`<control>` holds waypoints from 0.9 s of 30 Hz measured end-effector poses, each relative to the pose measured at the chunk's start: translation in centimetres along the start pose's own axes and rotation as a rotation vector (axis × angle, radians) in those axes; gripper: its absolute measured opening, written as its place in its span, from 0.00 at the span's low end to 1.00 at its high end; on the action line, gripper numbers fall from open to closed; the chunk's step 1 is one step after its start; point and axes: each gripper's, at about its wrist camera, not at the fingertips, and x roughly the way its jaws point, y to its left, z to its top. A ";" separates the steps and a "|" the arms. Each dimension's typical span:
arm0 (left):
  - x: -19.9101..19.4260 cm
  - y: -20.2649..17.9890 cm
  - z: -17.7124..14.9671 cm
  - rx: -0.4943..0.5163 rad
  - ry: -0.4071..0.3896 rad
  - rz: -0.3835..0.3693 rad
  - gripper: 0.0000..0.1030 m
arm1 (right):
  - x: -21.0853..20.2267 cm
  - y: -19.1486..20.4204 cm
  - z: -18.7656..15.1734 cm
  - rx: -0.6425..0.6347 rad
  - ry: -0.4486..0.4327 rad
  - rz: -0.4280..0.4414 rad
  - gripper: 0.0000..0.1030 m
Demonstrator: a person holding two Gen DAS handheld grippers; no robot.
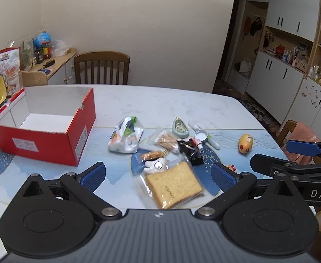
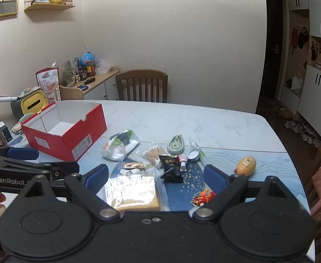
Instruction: Organize objects
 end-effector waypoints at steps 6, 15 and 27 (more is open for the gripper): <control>0.8 -0.3 1.0 0.039 -0.032 -0.028 1.00 | 0.3 -0.5 0.4 0.019 -0.018 -0.009 0.90; 3.6 -0.1 1.6 0.127 -0.077 -0.101 1.00 | 1.9 -1.6 1.3 0.033 -0.051 -0.067 0.91; 11.7 -1.3 -2.4 0.393 0.060 -0.189 1.00 | 9.3 -4.8 -2.0 0.039 0.092 -0.213 0.89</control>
